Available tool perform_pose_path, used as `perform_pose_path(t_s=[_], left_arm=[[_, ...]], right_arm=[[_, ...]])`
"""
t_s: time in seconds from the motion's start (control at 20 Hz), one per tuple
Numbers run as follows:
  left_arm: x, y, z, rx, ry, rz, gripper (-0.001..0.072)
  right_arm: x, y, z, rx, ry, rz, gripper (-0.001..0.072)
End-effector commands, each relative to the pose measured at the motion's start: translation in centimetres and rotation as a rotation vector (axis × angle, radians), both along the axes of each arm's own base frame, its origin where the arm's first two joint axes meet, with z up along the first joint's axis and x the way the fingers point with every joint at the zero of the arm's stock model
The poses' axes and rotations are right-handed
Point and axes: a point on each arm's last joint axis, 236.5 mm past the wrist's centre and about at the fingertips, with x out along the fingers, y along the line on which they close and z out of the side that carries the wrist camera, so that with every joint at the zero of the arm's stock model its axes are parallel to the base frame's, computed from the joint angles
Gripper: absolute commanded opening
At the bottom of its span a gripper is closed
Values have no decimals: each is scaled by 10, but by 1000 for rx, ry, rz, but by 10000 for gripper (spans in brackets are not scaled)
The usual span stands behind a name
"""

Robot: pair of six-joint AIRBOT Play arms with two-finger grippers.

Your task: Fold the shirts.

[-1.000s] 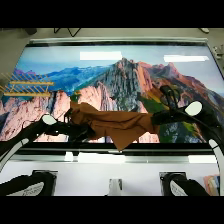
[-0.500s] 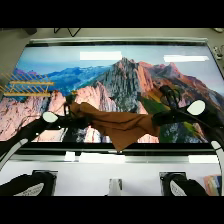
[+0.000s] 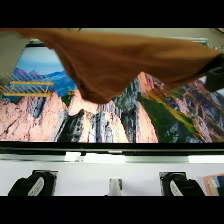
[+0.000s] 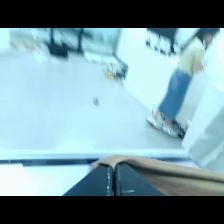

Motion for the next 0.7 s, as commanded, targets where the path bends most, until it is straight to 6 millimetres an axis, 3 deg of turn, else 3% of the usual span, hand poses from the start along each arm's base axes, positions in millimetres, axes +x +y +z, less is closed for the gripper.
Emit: perform_pose_path(t_s=[0.0,0.05,0.15,0.25,0.35,0.5,0.6,0.65], left_arm=[[-38,15,-8,10,129,56,36],[-37,9,-31,27,206,19,36],[-33,3,-53,43,252,-12,36],[-30,3,-59,68,252,-14,36],[-29,5,-55,76,229,-3,36],[-24,9,-50,63,210,12,37],[-17,6,-67,52,253,-9,37],[-11,1,-87,42,300,-34,36]], right_arm=[[-51,-39,-15,-67,173,-154,25],[-57,-29,-34,-71,263,-101,25],[-61,-12,-53,-96,354,1,25],[-64,-12,-67,-117,423,19,26],[-76,-8,-93,-115,564,50,26],[-100,13,-154,-78,798,166,26],[-98,10,-203,-81,890,157,27],[-91,6,-230,-79,908,135,27]])
